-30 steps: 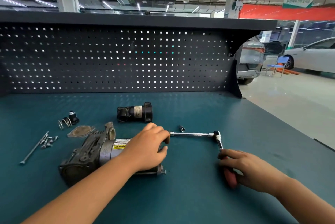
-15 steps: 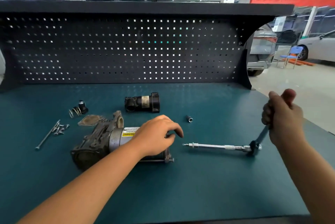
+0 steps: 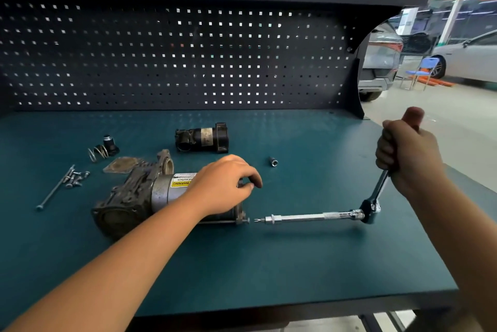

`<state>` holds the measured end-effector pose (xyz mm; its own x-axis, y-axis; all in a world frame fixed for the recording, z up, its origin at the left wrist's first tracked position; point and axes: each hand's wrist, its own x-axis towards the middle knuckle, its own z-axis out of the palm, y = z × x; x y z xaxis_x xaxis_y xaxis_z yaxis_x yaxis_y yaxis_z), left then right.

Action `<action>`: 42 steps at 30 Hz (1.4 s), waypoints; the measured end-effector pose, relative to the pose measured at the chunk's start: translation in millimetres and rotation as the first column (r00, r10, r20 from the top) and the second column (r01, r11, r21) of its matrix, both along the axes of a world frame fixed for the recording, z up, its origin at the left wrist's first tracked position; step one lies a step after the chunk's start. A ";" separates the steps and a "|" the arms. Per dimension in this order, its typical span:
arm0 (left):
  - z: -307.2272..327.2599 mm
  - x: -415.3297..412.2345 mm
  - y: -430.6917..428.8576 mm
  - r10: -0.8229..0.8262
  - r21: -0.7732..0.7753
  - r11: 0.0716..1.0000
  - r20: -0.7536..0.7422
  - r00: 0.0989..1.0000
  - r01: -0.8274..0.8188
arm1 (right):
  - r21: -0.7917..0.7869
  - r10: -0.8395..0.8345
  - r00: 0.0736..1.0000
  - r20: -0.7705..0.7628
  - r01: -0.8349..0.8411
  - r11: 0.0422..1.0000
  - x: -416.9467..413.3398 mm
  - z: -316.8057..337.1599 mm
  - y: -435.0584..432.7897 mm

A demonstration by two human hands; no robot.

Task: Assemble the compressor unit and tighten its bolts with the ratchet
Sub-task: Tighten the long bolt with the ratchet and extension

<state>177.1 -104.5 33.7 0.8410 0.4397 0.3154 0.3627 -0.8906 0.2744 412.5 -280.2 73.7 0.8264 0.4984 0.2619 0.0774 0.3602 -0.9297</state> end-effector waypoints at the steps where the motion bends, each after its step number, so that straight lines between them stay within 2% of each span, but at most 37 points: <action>1: -0.2 -0.1 0.2 0.001 0.003 1.000 -0.002 1.000 -0.001 | 0.000 0.005 1.000 0.005 -0.005 1.000 -2.8 0.4 1.9; 21: -3.2 -0.6 0.7 -0.003 0.065 0.998 0.007 1.000 0.002 | -0.015 0.040 0.999 0.035 -0.039 0.999 -10.9 3.2 8.5; 28: -9.1 -1.6 -1.7 -0.010 0.274 0.961 -0.069 0.998 0.028 | -0.010 0.034 0.998 0.049 -0.034 0.999 -8.9 2.7 8.9; 38: -9.2 -1.8 -1.5 0.009 0.254 0.967 -0.074 0.997 0.010 | -0.006 0.028 0.999 0.044 -0.027 1.000 -3.4 -2.1 7.7; 42: -8.8 -0.3 -1.1 0.112 0.223 0.972 -0.145 0.983 -0.078 | 0.012 0.035 0.999 0.029 -0.035 0.999 -1.0 -3.1 9.2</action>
